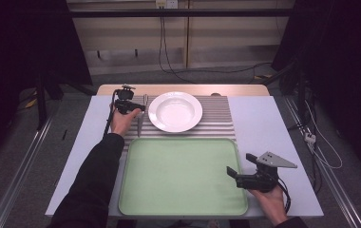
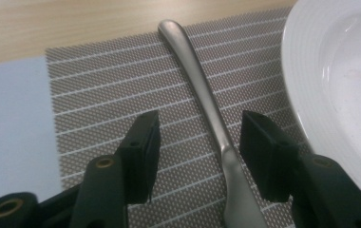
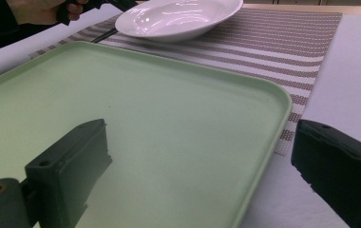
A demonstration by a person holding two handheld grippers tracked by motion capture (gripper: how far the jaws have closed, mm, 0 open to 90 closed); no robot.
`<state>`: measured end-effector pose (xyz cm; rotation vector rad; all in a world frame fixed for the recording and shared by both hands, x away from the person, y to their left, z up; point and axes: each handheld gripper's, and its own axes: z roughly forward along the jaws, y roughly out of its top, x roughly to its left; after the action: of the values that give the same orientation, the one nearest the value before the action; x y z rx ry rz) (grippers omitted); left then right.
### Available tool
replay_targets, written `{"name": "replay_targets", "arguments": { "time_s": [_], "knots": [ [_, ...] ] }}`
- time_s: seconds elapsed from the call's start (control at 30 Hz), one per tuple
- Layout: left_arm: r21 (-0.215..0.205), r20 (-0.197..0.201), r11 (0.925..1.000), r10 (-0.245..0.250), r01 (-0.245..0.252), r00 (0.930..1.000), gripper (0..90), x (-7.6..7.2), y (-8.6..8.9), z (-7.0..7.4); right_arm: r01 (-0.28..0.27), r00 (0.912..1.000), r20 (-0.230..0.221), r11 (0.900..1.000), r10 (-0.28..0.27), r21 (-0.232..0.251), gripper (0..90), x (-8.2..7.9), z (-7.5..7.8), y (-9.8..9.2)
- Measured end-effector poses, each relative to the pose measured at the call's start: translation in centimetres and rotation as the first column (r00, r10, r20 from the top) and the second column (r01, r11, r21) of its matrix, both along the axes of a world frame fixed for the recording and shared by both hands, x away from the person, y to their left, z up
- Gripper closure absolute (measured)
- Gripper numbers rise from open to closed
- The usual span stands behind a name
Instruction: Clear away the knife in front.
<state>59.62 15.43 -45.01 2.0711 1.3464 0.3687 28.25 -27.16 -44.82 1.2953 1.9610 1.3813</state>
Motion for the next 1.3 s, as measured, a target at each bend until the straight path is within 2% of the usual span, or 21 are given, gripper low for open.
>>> {"name": "replay_targets", "arguments": {
  "time_s": [0.17, 0.37, 0.5, 0.53, 0.6, 0.83, 0.93, 0.97, 1.17, 1.2, 1.27, 1.3],
  "knots": [
    [0.014, -0.010, 0.9998, -0.016, 0.016, 0.9998, 59.6, 0.3, -0.8, -0.4, 0.000, 1.0000, -0.001, 1.000, 0.000, 0.002, 5.3, 0.0, 0.0, 0.0],
    [0.010, -0.008, 0.9999, -0.002, 0.002, 1.0000, 67.5, 0.6, -1.4, -0.6, 0.001, 1.0000, -0.001, 1.000, -0.001, 0.003, 5.3, 0.0, 0.0, -0.1],
    [0.041, -0.019, 0.9990, -0.019, 0.019, 0.9996, 71.1, 0.7, -1.7, -0.5, 0.000, 1.0000, -0.002, 1.000, 0.000, 0.004, 5.3, 0.0, 0.0, -0.1],
    [0.063, -0.009, 0.9978, -0.021, 0.022, 0.9997, 71.0, 0.6, -1.9, -0.5, 0.000, 1.0000, -0.002, 1.000, 0.000, 0.004, 5.3, 0.0, 0.0, -0.1],
    [0.077, -0.008, 0.9967, -0.026, 0.026, 0.9996, 71.5, 0.6, -2.1, -0.5, -0.003, 1.0000, -0.002, 1.000, 0.003, 0.008, 5.3, 0.0, 0.0, -0.1],
    [0.046, -0.044, 0.9989, -0.002, 0.004, 0.9990, 75.9, 0.9, -1.9, -0.3, -0.005, 1.0000, -0.004, 1.000, 0.005, 0.007, 5.3, 0.0, 0.0, -0.1],
    [0.018, -0.059, 0.9998, 0.014, -0.013, 0.9982, 77.0, 1.0, -1.7, -0.3, -0.002, 1.0000, -0.004, 1.000, 0.002, 0.008, 5.3, 0.0, 0.0, -0.1],
    [0.016, -0.064, 0.9999, 0.006, -0.005, 0.9980, 77.3, 1.0, -1.5, -0.3, -0.002, 1.0000, -0.004, 1.000, 0.002, 0.008, 5.3, 0.0, 0.0, -0.1],
    [0.023, -0.074, 0.9997, 0.004, -0.002, 0.9972, 79.5, 1.0, -1.3, -0.2, -0.001, 1.0000, -0.006, 1.000, 0.001, 0.008, 5.3, 0.0, -0.1, -0.1],
    [0.030, -0.086, 0.9994, -0.014, 0.016, 0.9962, 79.5, 1.0, -1.1, -0.1, -0.002, 1.0000, -0.006, 1.000, 0.002, 0.007, 5.3, 0.0, -0.1, -0.1],
    [0.025, -0.093, 0.9995, -0.015, 0.018, 0.9956, 79.5, 0.9, -0.9, 0.0, -0.003, 1.0000, -0.006, 1.000, 0.003, 0.008, 5.3, 0.0, -0.1, -0.1],
    [0.038, -0.093, 0.9990, -0.020, 0.023, 0.9954, 79.5, 0.8, -0.9, 0.0, -0.002, 1.0000, -0.005, 1.000, 0.002, 0.007, 5.3, 0.0, -0.1, -0.1]
  ]
}}
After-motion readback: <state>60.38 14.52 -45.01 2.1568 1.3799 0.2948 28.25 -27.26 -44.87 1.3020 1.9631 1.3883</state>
